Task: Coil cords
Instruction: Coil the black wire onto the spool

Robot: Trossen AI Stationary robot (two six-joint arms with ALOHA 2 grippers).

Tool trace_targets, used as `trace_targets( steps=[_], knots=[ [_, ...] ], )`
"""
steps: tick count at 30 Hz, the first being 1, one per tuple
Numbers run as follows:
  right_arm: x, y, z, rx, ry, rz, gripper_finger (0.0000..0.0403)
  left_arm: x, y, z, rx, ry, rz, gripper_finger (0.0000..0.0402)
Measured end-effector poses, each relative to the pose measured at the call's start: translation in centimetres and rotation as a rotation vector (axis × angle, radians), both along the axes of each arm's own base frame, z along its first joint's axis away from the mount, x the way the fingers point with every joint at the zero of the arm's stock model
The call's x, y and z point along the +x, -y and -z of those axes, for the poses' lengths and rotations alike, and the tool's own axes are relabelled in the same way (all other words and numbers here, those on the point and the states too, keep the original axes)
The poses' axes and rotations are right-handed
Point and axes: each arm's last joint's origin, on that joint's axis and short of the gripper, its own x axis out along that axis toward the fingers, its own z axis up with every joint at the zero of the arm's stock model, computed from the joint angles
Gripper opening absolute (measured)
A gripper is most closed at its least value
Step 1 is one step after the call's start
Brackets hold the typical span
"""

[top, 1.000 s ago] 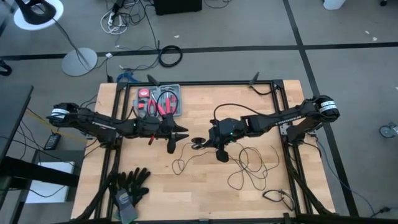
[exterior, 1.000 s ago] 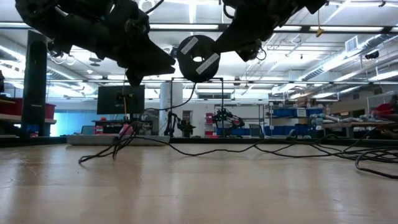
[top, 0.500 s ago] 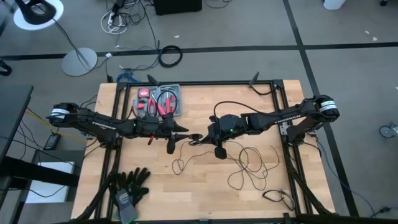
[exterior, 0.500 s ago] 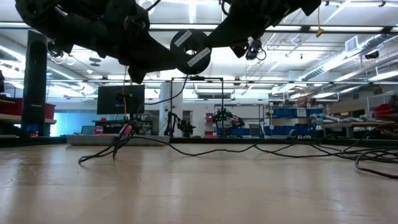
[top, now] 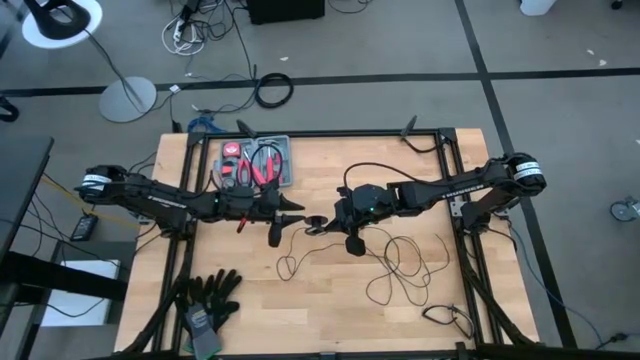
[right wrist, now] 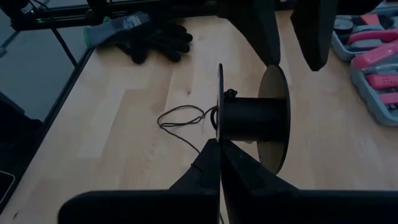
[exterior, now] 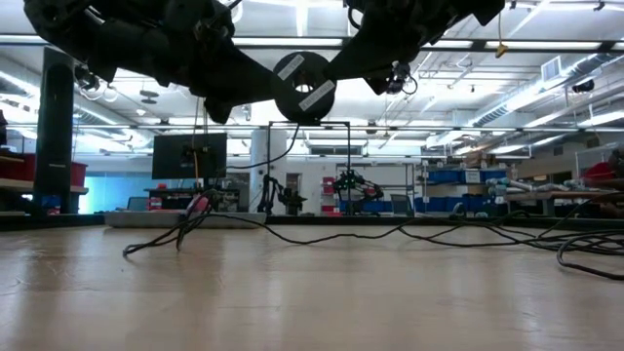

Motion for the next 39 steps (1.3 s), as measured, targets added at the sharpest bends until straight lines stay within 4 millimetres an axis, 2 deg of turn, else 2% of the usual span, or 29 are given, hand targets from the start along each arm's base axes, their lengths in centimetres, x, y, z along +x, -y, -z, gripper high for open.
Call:
trace_targets(
  steps=[13,20,29,39],
  knots=[
    [-0.02,0.02,0.03,0.006,-0.005,0.011,0.0,0.04,0.01,-0.24,0.053,0.024,0.012,0.0135],
    [-0.03,0.1,0.06,-0.005,-0.007,0.024,0.0,0.07,0.24,-0.44,0.065,0.045,0.093,0.0135],
    [0.24,0.07,-0.38,-0.03,0.051,0.005,0.0,-0.06,0.24,0.21,0.063,-0.022,0.095,0.0135],
    [0.41,0.0,-0.69,-0.019,0.087,-0.009,0.0,-0.01,0.24,0.01,0.062,0.0,0.099,0.0135]
  ],
)
